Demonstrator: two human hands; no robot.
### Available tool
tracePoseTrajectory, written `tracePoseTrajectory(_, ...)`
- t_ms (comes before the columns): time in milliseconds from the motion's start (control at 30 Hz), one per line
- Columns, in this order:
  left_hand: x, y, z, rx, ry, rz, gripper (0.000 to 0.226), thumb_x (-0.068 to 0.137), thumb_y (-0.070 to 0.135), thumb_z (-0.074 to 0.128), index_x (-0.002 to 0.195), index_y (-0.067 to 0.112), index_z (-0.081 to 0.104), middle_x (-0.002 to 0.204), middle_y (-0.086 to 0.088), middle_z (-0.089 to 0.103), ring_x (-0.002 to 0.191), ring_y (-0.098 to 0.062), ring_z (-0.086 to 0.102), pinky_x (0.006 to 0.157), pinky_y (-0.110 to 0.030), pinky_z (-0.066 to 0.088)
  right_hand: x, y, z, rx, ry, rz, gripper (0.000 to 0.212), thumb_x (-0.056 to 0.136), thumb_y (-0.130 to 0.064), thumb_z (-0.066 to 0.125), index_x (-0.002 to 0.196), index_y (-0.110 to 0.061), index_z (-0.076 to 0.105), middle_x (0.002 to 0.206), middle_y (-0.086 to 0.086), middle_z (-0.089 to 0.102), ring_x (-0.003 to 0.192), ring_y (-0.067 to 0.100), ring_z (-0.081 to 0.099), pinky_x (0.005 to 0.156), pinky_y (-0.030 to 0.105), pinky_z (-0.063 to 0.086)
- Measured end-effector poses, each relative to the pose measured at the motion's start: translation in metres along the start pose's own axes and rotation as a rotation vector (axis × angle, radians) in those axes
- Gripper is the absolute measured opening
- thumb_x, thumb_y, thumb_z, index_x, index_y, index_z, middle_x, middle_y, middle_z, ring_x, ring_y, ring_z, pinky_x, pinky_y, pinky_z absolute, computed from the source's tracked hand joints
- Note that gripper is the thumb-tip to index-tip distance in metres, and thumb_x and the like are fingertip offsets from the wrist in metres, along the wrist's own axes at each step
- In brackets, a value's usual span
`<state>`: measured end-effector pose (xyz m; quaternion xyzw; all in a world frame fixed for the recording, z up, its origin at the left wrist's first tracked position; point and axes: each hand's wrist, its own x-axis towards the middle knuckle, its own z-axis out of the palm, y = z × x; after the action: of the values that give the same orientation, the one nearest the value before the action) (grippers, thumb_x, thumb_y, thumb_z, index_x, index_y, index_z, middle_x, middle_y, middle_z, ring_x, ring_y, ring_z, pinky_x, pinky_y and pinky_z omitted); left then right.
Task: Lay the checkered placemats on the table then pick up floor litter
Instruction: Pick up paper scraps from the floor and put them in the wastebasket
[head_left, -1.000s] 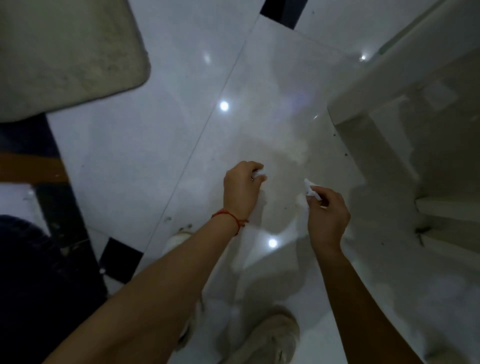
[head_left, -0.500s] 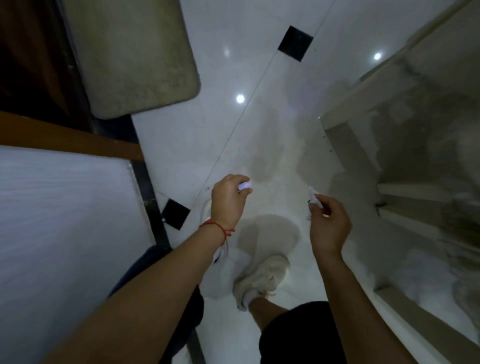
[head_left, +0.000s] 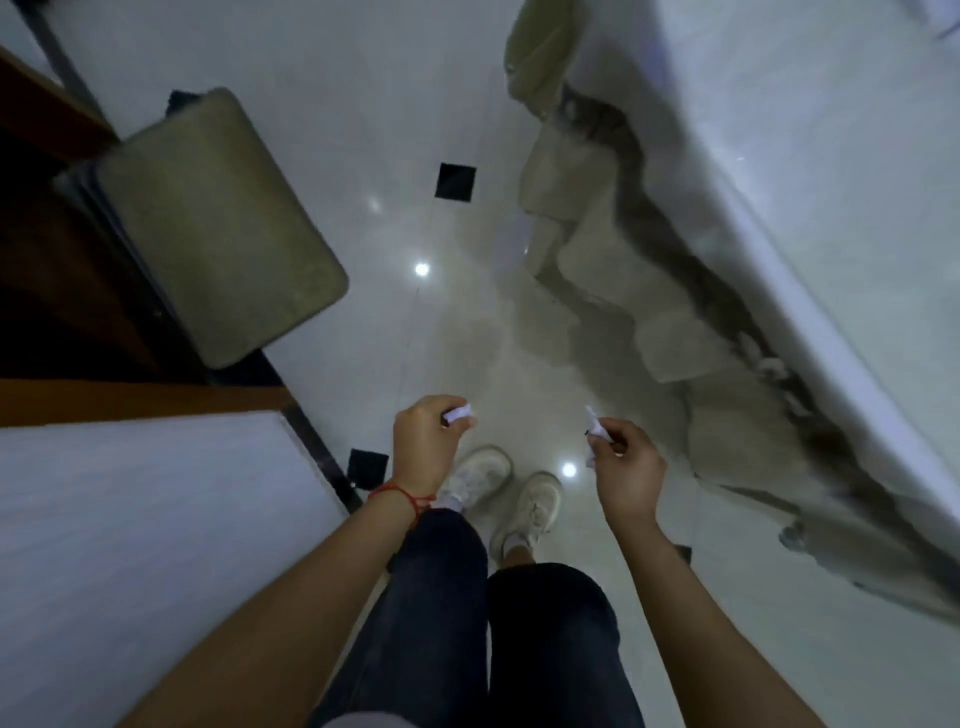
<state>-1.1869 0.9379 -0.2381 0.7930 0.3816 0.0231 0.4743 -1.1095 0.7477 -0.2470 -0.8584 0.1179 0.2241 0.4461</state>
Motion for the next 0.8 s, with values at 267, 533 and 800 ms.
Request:
tracePoseTrajectory(267,-0.018,0.048,-0.008,0.143,-0.381,0.238,0.004,0.077,0.001,0.068,0.077,-0.001,0.071,0.078,-0.005,0.065,0.072,-0.007,0.058,0.07,-0.016,0.046,-0.082,0.023,-0.071,0.177,0.345,0.2,0.005,0.085,-0.011,0.061,0.082,-0.015,0.061,0.083,0.011,0.063,0.073,0.019,0.058,0.061,0.005,0.042)
tracePoseTrajectory(533,-0.047,0.118,0.022,0.265,-0.707,0.457,0.009,0.077,0.003,0.069,0.085,0.001,0.071,0.087,-0.009,0.069,0.082,-0.019,0.062,0.073,-0.012,0.047,-0.188,0.048,-0.114,0.364,0.738,0.404,0.005,0.085,-0.006,0.06,0.081,-0.005,0.064,0.074,0.008,0.06,0.062,0.006,0.053,0.056,0.001,0.039)
tracePoseTrajectory(800,-0.149,0.168,0.077,0.445,-1.033,0.7,0.012,0.08,0.011,0.068,0.087,0.001,0.071,0.082,-0.005,0.066,0.077,-0.017,0.059,0.072,-0.026,0.045,-0.314,0.107,-0.141,0.533,1.081,0.672,0.009,0.085,-0.006,0.059,0.09,-0.002,0.065,0.08,0.009,0.061,0.075,0.023,0.056,0.059,0.018,0.036)
